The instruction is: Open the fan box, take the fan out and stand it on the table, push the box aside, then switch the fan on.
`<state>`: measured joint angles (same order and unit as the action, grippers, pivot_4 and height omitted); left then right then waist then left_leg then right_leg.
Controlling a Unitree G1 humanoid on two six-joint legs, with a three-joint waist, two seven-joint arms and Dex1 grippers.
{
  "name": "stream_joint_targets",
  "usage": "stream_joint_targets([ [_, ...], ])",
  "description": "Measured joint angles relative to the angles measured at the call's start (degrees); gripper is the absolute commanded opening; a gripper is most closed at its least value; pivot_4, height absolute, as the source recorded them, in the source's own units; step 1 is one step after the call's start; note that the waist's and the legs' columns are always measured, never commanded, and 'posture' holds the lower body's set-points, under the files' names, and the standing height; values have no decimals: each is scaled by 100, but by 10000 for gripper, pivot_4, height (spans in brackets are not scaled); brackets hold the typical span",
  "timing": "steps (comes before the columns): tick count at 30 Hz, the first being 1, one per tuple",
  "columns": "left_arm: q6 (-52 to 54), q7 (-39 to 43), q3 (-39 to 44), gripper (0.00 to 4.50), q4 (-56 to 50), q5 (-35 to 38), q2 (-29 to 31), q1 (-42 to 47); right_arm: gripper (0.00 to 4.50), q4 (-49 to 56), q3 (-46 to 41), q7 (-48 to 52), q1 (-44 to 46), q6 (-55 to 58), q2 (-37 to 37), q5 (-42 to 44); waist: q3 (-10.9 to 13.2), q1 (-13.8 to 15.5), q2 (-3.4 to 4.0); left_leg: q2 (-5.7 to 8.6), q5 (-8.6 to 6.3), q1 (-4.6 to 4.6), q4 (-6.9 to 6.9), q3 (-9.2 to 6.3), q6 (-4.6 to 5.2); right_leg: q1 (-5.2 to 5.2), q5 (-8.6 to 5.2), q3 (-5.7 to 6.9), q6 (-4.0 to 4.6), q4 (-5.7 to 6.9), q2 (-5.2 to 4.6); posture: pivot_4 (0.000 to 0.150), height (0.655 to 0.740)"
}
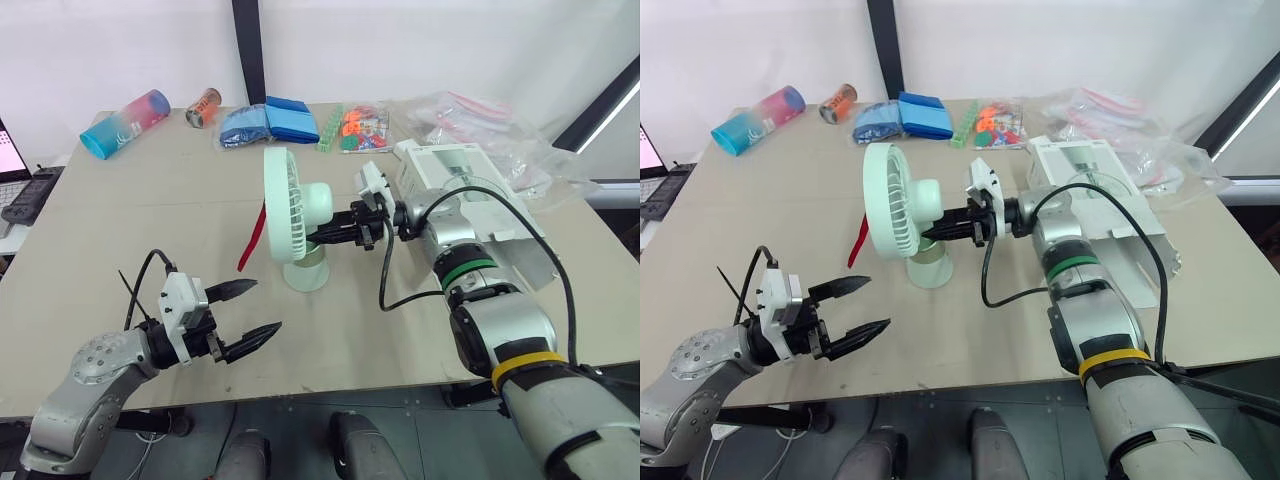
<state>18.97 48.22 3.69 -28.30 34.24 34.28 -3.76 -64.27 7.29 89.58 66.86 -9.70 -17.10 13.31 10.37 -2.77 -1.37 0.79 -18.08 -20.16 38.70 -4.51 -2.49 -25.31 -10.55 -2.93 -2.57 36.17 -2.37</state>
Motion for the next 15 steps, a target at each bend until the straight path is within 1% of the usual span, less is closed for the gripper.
stream_joint_targets([
  [1,2,-10,0,45000,0,0,0,2,14293,0,0,2,0,-7,0,-3,0,0,0,0,0,0,0,0,0,0,0,0,0,0,0,1500,7400],
  [2,3,-15,0,45000,0,0,0,5,16105,0,0,4,0,-12,0,-4,0,0,0,0,0,1,0,0,0,0,0,0,0,0,0,1500,7400],
  [3,5,-21,0,45000,0,0,0,11,21314,-1,0,5,0,-16,0,-7,0,0,0,0,0,0,0,0,0,0,0,0,0,0,0,1500,7400],
  [4,6,-22,0,45000,0,0,0,15,22853,-2,0,5,0,-16,0,-8,0,0,0,0,0,0,0,0,0,0,0,0,0,0,0,1500,7400],
  [5,8,-27,0,45000,0,0,-1,32,27515,-3,-3,6,0,-22,0,-17,0,0,0,0,0,0,0,0,0,0,0,0,0,0,0,1500,7400],
  [6,10,-39,0,45000,0,-1,-1,67,30912,-49,-3,7,-1,-59,-14,-110,0,0,0,0,0,0,0,0,0,0,0,0,0,0,-1,1500,7400],
  [7,10,-39,-1,45000,0,-2,0,81,38152,-59,-3,7,-1,-74,-43,-131,0,0,0,0,0,0,0,0,0,0,0,0,0,-1,-1,1500,7400],
  [8,10,-39,-1,45000,0,-2,0,85,39487,-60,-3,7,-1,-76,-55,-132,0,0,0,0,0,0,0,0,0,0,0,1,0,-1,-1,1500,7400],
  [9,10,-38,-1,45000,0,-3,0,86,42396,-61,-9,7,-1,-76,-85,-132,0,0,0,0,0,0,0,0,0,0,0,0,0,-1,-1,1500,7400],
  [10,10,-38,-1,45000,0,-4,0,86,43818,-61,-15,7,-1,-77,-96,-133,0,0,0,0,0,0,0,1,0,0,0,0,0,-1,-1,1500,7400],
  [15,10,-40,-12,45000,3,-28,-1,117,43818,5,-34,8,-35,-85,-271,-130,0,1,0,1,0,0,0,1,0,1,0,0,0,-1,-1,1500,7400],
])
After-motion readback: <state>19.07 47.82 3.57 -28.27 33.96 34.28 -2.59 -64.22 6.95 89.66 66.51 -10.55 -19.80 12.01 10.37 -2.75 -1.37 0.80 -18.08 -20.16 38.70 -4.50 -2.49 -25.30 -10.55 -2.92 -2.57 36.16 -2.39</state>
